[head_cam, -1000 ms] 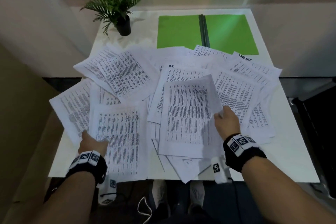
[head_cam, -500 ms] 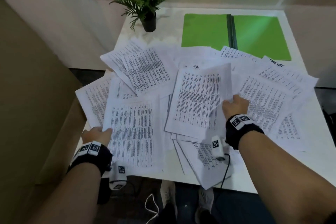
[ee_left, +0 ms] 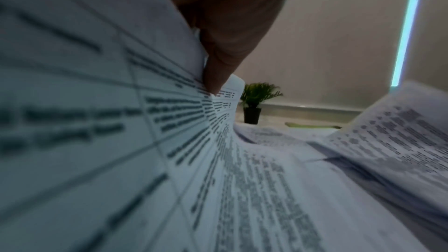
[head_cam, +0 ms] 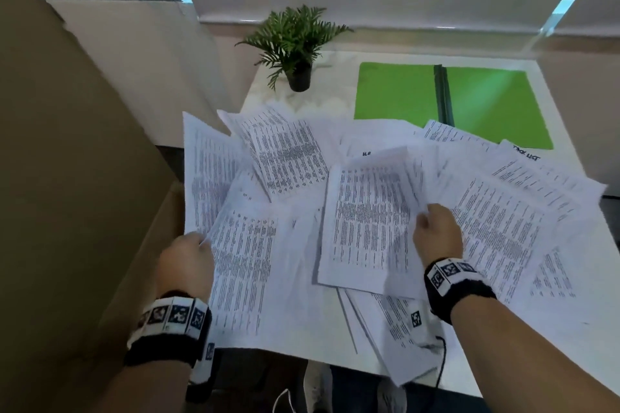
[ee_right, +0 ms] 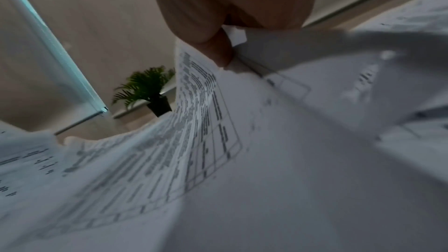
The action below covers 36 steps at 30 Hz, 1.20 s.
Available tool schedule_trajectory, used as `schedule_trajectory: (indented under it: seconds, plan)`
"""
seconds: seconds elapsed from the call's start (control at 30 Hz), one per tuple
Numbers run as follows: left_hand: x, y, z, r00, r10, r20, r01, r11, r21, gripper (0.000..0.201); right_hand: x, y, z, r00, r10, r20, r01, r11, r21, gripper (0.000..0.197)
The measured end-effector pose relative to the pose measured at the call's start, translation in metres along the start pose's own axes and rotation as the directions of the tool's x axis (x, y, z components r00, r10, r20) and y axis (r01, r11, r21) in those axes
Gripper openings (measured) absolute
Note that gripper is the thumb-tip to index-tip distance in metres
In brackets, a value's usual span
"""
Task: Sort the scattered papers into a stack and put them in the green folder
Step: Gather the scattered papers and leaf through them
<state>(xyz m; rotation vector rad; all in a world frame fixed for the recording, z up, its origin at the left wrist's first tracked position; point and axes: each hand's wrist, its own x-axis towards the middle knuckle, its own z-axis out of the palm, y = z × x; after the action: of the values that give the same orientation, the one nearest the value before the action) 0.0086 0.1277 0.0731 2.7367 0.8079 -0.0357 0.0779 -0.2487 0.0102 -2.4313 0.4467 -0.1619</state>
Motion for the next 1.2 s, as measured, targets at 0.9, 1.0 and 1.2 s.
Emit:
schedule_trajectory:
  seconds: [0.9, 1.0, 1.2]
  plan:
    - [-0.047, 0.089, 0.039, 0.979, -0.004, 0.204, 0.132, 0.772, -0.622, 0.032, 0.023, 0.012, -0.120, 0.992, 0.105, -0.064, -0.034, 0.732, 0.681, 0.018]
    - [-0.053, 0.090, 0.085, 0.907, 0.014, 0.421, 0.246, 0.794, -0.556, 0.045, 0.011, 0.019, -0.098, 0.988, 0.140, 0.071, -0.156, 0.833, 0.531, 0.016]
    - [-0.058, 0.095, 0.109, 0.814, 0.022, 0.580, 0.360, 0.766, -0.533, 0.067, -0.027, 0.038, -0.035, 0.884, 0.255, 0.393, -0.316, 0.944, 0.099, 0.047]
